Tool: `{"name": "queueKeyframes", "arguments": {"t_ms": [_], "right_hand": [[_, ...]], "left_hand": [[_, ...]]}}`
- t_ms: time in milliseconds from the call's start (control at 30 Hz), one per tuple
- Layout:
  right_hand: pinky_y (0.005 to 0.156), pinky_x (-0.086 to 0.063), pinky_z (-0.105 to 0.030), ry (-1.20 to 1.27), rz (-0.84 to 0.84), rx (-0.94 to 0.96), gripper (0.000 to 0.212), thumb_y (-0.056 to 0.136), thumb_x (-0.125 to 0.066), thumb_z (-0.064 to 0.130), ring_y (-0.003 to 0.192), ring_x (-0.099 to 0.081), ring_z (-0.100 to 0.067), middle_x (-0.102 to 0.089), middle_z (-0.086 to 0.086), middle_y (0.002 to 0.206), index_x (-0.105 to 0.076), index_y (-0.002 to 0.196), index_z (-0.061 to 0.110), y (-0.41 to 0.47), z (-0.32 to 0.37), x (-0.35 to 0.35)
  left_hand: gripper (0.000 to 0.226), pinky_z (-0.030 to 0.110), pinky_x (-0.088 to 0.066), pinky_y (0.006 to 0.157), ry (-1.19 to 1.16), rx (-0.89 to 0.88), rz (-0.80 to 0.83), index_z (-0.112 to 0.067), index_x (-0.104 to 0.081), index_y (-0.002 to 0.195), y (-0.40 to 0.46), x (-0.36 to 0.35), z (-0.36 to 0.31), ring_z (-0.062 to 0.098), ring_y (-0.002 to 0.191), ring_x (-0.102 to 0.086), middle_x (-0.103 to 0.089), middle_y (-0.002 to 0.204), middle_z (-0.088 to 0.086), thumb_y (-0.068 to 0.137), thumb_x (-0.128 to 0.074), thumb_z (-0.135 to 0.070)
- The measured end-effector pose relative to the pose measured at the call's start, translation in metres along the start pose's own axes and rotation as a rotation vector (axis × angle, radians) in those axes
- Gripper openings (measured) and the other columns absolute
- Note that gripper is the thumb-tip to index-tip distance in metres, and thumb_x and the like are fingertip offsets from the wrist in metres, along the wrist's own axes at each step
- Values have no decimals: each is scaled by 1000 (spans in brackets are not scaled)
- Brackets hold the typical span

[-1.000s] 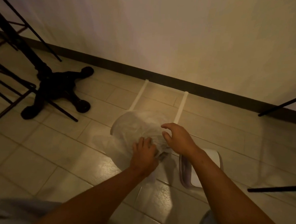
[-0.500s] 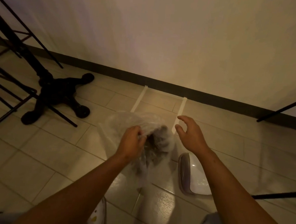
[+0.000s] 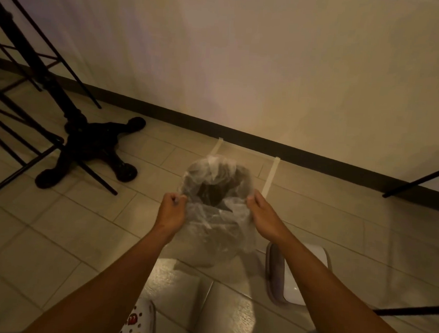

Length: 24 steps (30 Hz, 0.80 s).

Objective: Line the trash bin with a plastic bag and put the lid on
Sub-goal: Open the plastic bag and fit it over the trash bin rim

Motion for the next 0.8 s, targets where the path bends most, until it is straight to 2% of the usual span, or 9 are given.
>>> {"name": "queueKeyframes", "arguments": {"t_ms": [100,233,367,400,500,567,633,700,800], "right_hand": [[114,-37,-33,26,8,-25,49,109,-31,47,135,-51,-17,-55,2,147,-43,153,29,4,-11,-8],[120,-22,-32,51,-62,-134,59,109,-27,49,150,-34,-22,-39,-6,163,-37,159,18,2,-22,3],[105,-31,-12,19,-81,-101,52,110,-25,44,136,-45,-13,-50,1,146,-47,150,19,4,-17,10],[105,-32,-11,2,-81,-79,50,110,-25,46,136,-46,-14,-50,2,147,-47,149,23,5,-17,12],[118,-24,-32,-74,-132,-39,63,107,-31,54,152,-31,-21,-32,-2,167,-26,162,24,6,-12,23],[116,-24,-30,-174,-210,94,62,107,-41,48,149,-29,-12,-31,0,166,-26,161,23,-2,10,30],[120,-23,-34,-393,-240,338,57,106,-47,43,146,-24,-6,-33,1,164,-34,158,24,-16,42,26],[126,-10,-50,-735,-92,482,52,104,-42,51,155,-13,-16,-34,3,165,-44,152,31,-20,54,0],[121,13,-60,-1099,144,494,57,103,-27,63,159,0,-30,-47,6,158,-54,145,36,-14,36,-21]], "left_hand": [[33,28,-46,67,39,-23,97,-15,-53,123,-4,-10,3,13,89,-60,-62,103,1,105,-41,-41],[50,38,-52,92,71,-90,153,-14,-57,132,3,-15,-2,21,109,-64,-65,120,5,106,-32,-48],[52,40,-52,94,123,-147,158,-15,-61,128,11,-16,-13,24,113,-64,-67,120,6,105,-34,-51],[52,39,-51,95,147,-174,122,-14,-59,132,12,-15,-17,26,117,-63,-65,126,8,104,-36,-51],[58,37,-47,102,177,-257,-2,-11,-46,146,11,-6,-32,28,131,-54,-54,144,12,103,-43,-49],[53,40,-48,104,209,-429,-9,-17,-49,143,-1,-8,-52,25,128,-55,-56,140,7,100,-48,-48],[46,45,-46,106,388,-646,57,-21,-53,137,-17,-21,-69,23,130,-50,-54,139,5,98,-52,-45],[46,53,-34,115,696,-771,133,-25,-57,135,-26,-38,-70,28,144,-34,-43,153,7,96,-50,-49],[52,59,-11,124,934,-666,207,-32,-51,145,-17,-39,-52,38,156,1,-9,171,11,97,-47,-52]]}}
Point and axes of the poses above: each hand's wrist, its own y-axis towards the middle knuckle, its own x-axis out of the back of the hand, z = x × y, the point moved 8 cm from there along y, towards the middle knuckle
